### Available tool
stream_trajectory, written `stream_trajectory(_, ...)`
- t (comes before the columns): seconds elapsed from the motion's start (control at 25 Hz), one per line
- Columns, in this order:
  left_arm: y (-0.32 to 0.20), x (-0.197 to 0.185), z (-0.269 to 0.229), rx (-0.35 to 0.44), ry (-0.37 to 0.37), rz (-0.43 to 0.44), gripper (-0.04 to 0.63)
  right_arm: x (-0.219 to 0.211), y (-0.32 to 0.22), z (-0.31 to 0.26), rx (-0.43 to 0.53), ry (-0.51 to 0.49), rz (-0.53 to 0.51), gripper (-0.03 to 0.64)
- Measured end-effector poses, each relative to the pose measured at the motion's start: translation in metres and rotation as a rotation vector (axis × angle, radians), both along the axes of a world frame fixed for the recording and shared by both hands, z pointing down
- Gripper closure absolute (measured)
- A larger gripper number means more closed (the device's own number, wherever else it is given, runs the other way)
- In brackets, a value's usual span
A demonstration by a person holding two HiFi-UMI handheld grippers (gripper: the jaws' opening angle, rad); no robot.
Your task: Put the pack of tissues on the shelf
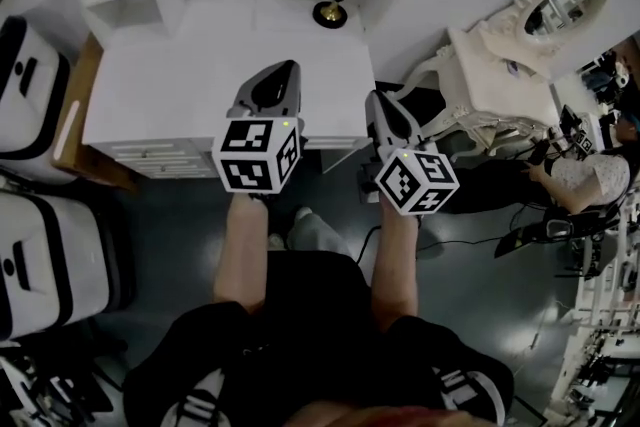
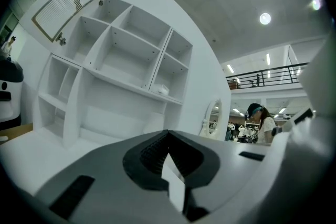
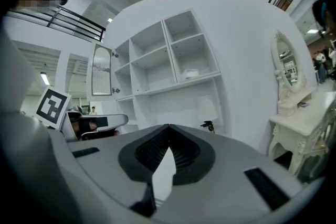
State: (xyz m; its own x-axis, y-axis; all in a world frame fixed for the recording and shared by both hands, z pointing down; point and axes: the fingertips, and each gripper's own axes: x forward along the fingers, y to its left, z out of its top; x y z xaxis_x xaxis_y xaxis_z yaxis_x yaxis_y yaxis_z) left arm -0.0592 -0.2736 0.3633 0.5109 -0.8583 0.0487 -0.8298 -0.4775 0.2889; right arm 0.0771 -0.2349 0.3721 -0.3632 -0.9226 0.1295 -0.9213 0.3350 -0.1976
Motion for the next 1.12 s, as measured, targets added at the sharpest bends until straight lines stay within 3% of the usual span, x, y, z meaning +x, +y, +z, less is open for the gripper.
stream_trajectory(0.64,-0.058,-0.013,-0.001,0.018,-0.017,-0.026,0.584,-0.034,-0.073,0.004,0.009,0.006,-0.095,0.598)
stream_trajectory(1.12,-0.148,0.038,-0.003,0.004,-0.059,0.017,0.584,0.016,-0.167,0.002,0.011,-0.079,-0.035,0.598)
